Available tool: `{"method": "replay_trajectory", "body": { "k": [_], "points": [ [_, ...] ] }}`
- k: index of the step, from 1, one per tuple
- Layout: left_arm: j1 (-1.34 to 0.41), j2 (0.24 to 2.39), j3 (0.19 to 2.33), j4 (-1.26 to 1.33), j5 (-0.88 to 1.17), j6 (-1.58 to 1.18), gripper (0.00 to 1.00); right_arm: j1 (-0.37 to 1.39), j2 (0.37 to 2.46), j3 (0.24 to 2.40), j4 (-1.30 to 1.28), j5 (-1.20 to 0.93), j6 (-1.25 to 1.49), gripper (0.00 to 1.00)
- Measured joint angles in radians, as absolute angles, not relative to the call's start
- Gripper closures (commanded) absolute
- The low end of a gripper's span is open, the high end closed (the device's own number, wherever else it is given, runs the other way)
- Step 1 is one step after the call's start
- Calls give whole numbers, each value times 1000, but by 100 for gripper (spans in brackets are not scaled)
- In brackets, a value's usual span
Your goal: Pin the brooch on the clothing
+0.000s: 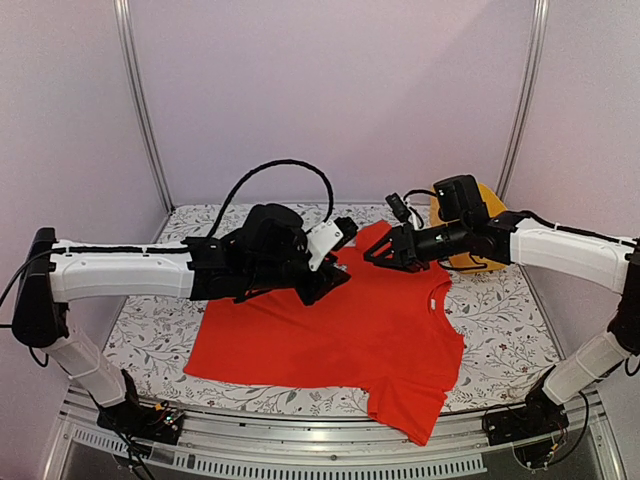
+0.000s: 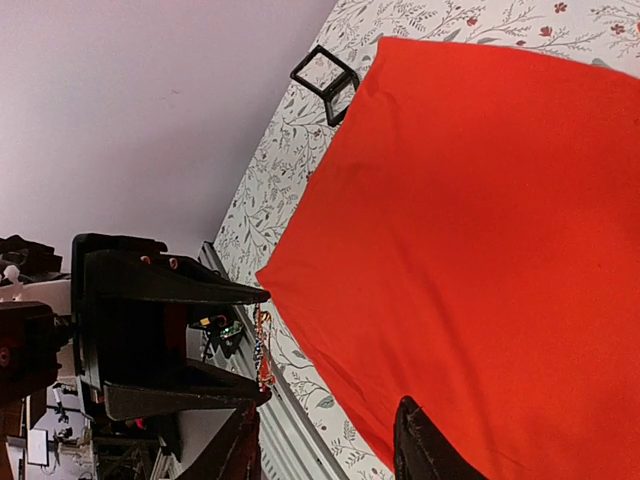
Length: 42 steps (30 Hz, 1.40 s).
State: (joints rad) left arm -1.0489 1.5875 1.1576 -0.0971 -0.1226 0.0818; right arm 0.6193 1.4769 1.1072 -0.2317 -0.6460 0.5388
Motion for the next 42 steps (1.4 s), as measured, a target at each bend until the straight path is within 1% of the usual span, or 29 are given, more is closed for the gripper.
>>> {"method": "replay_trajectory", "body": {
  "k": [3, 5, 8, 10, 15, 18, 21, 26, 30, 34, 38, 39, 40, 42],
  "points": [
    [-1055, 1576, 1158, -72, -107, 105, 63, 650, 1477, 1086, -186, -675, 572, 54],
    [-1056, 1575, 1158, -61, -100, 113, 63, 673, 1480, 1086, -153, -693, 591, 56],
    [-1059, 1575, 1158, -58, -93, 125, 63, 696, 1494, 1087, -118, -703, 611, 68],
    [-1063, 1575, 1158, -57, -94, 131, 63, 704, 1504, 1087, -109, -701, 626, 73],
    [-1068, 1575, 1158, -56, -94, 146, 63, 704, 1511, 1087, -100, -692, 649, 72],
    [-1069, 1575, 1158, -56, -94, 150, 63, 704, 1524, 1087, -94, -692, 654, 76],
    [-1069, 1575, 1158, -58, -94, 150, 63, 705, 1534, 1087, -92, -693, 657, 77],
    [-1070, 1575, 1158, -58, -98, 154, 63, 707, 1536, 1089, -83, -707, 657, 88],
    [-1071, 1575, 1158, -60, -103, 157, 63, 710, 1542, 1097, -80, -721, 656, 92],
    [-1071, 1575, 1158, -62, -112, 159, 63, 716, 1555, 1106, -78, -735, 658, 100],
    [-1073, 1575, 1158, -68, -120, 167, 63, 719, 1560, 1111, -78, -739, 661, 100],
    [-1073, 1575, 1158, -68, -123, 168, 63, 719, 1561, 1113, -78, -740, 661, 100],
    [-1073, 1575, 1158, -68, -124, 168, 59, 719, 1562, 1114, -78, -740, 662, 100],
    [-1073, 1575, 1158, -67, -127, 171, 44, 719, 1562, 1116, -81, -739, 663, 100]
  ]
}}
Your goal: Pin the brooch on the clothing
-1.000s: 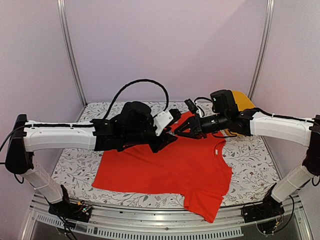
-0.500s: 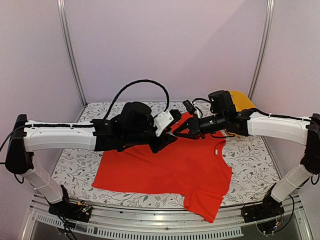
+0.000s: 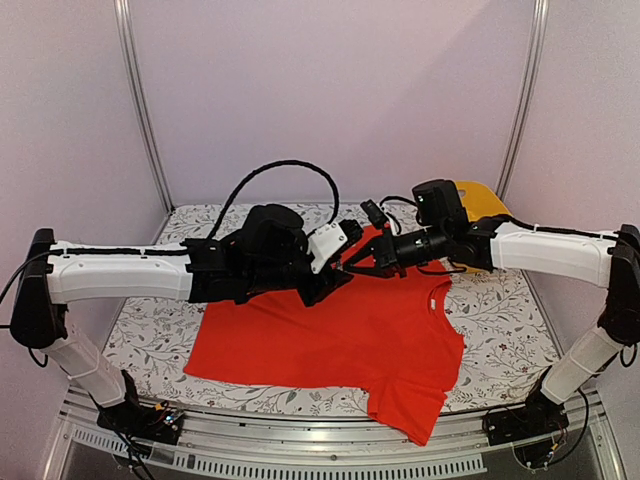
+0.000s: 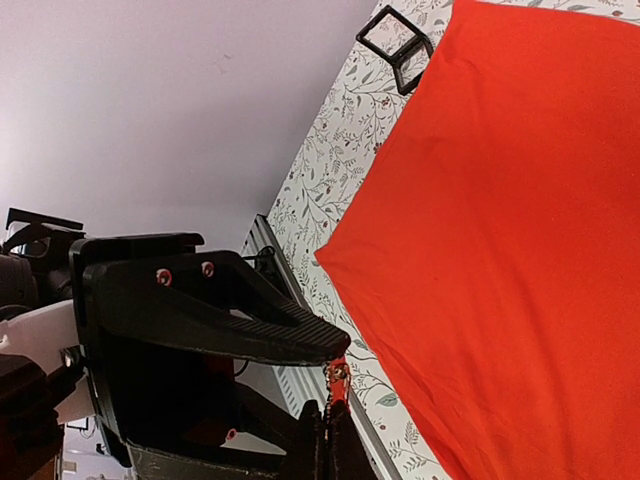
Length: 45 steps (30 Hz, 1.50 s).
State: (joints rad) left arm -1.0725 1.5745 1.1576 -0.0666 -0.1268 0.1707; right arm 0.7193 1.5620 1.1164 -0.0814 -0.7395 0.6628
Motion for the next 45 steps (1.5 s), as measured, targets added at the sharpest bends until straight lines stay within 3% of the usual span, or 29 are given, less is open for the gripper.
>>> {"method": "replay_trajectory", "body": {
  "k": [3, 9, 12, 20, 27, 30, 34, 40, 45],
  "points": [
    [-1073, 1575, 1158, -65, -138, 176, 23, 720, 1563, 1126, -94, -735, 664, 100],
    [-1084, 1522, 1115, -43, -194, 215, 17, 714, 1564, 1147, -119, -707, 706, 100],
    [-1111, 1416, 1001, 34, -239, 305, 18, 704, 1564, 1165, -141, -694, 723, 100],
    [-1208, 1206, 646, 468, -319, 710, 34, 691, 1544, 1216, -187, -652, 746, 100],
    [-1266, 1511, 622, 1068, -479, 1197, 22, 691, 1504, 1225, -195, -628, 771, 100],
    [-1267, 1715, 635, 1335, -513, 1426, 24, 691, 1492, 1232, -196, -614, 782, 100],
    [-1267, 1881, 702, 1454, -547, 1587, 27, 691, 1465, 1237, -196, -588, 794, 100],
    [-1269, 1907, 785, 1537, -587, 1622, 30, 691, 1433, 1241, -202, -563, 797, 100],
    [-1263, 1905, 826, 1552, -607, 1635, 50, 691, 1428, 1241, -204, -555, 797, 100]
  ]
}}
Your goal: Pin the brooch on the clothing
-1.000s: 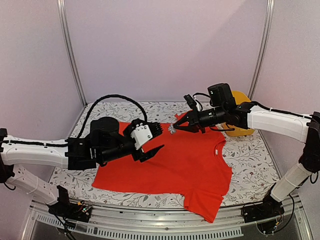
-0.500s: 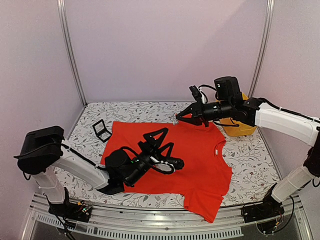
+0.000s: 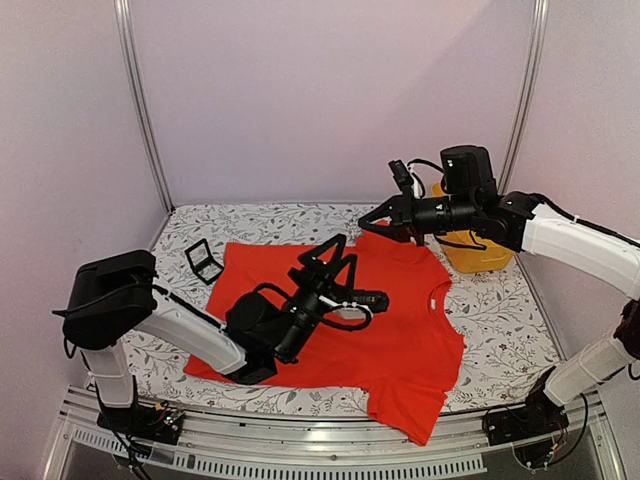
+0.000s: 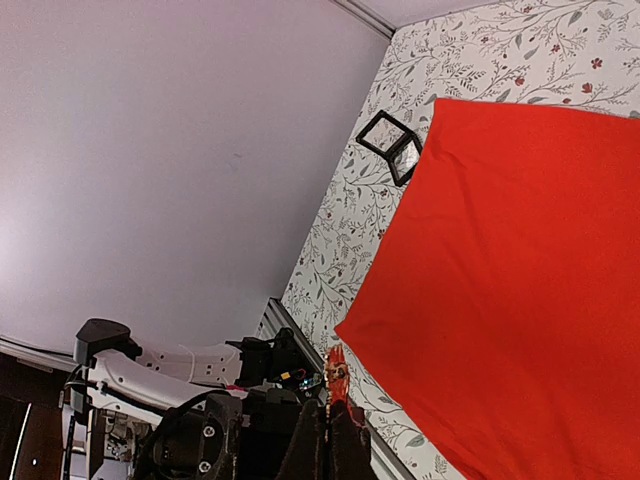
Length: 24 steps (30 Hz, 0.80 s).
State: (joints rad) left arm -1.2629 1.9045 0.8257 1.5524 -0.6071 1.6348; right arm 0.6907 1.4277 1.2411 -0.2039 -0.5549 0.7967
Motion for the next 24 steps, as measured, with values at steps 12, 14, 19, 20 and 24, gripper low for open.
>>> {"method": "replay_trajectory", "body": {
  "k": [12, 14, 19, 20, 24],
  "points": [
    [-1214, 1946, 913, 1553, -636, 1691, 59, 694, 1417, 1245, -217, -531, 796, 100],
    [-1213, 1951, 913, 1553, -635, 1698, 59, 694, 1413, 1246, -217, -529, 796, 100],
    [-1213, 1984, 916, 1553, -624, 1718, 60, 696, 1410, 1254, -216, -529, 797, 100],
    [-1213, 1991, 922, 1552, -622, 1721, 60, 696, 1410, 1254, -216, -529, 797, 100],
    [-1212, 2005, 982, 1552, -624, 1729, 63, 699, 1410, 1254, -216, -529, 797, 100]
  ]
}}
